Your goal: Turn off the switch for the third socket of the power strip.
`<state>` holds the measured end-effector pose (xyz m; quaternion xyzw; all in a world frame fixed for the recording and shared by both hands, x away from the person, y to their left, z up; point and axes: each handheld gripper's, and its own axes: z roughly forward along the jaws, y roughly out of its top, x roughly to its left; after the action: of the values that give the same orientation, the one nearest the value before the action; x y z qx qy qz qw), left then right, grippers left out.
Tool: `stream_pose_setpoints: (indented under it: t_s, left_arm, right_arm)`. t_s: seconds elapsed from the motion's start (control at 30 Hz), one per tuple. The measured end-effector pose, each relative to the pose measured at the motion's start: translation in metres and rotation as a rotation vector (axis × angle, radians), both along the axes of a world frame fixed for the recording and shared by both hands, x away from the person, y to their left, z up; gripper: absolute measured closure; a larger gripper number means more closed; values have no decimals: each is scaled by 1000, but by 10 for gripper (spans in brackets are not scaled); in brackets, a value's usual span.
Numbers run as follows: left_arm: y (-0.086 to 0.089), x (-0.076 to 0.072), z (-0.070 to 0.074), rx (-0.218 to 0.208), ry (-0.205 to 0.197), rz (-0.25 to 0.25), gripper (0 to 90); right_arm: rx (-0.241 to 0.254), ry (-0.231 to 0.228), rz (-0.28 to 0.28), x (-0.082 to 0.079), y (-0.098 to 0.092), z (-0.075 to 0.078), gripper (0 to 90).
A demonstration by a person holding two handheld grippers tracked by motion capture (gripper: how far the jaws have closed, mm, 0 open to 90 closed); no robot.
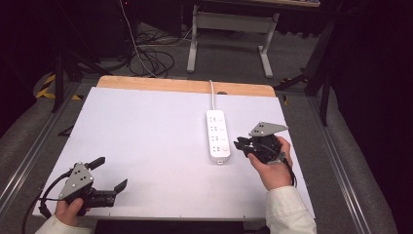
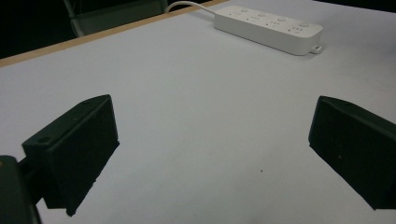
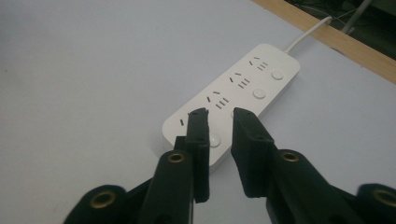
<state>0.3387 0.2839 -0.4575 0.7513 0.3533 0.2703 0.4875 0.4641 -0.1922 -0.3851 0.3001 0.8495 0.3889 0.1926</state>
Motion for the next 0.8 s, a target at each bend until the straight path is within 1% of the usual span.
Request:
stream_pose_setpoints:
  t_s: [0.07, 0.1, 0.13, 0.23, 0.27, 0.37, 0.5, 0.53, 0.57, 0.67, 0.73, 0.8]
  left_arm:
    - [0, 0, 0, -1, -1, 0, 19]
    - [0, 0, 0, -1, -1, 0, 18]
    - [0, 0, 0, -1, -1, 0, 19]
    - [0, 0, 0, -5, 0, 3, 18]
    - [0, 0, 0, -5, 0, 3, 19]
    - [0, 0, 0, -7, 0, 4, 19]
    - [1, 0, 1, 10, -10, 3, 18]
    - [1, 0, 1, 6, -9, 3, 19]
    - [2, 0, 1, 3, -8, 5, 19]
    - [2, 0, 1, 2, -8, 6, 18]
    - [2, 0, 1, 3, -8, 5, 19]
    - [2, 0, 1, 9, -11, 1, 18]
  right_arm:
    - [14, 16, -7, 4, 1, -1, 824]
    - [14, 16, -7, 4, 1, -1, 824]
    - [18, 31, -15, 9, 2, -2, 853]
    - [22, 43, -18, 15, 5, -5, 898]
    - [22, 43, -18, 15, 5, -5, 898]
    - [29, 49, -24, 22, 8, -8, 900]
    - [39, 54, -27, 27, 11, -10, 900]
    - [39, 57, -27, 31, 12, -12, 900]
    - [39, 57, -27, 31, 12, -12, 900]
    - [22, 52, -31, 37, 16, -17, 900]
    - [18, 51, -30, 39, 17, -18, 900]
    - [6, 46, -30, 43, 20, -22, 900]
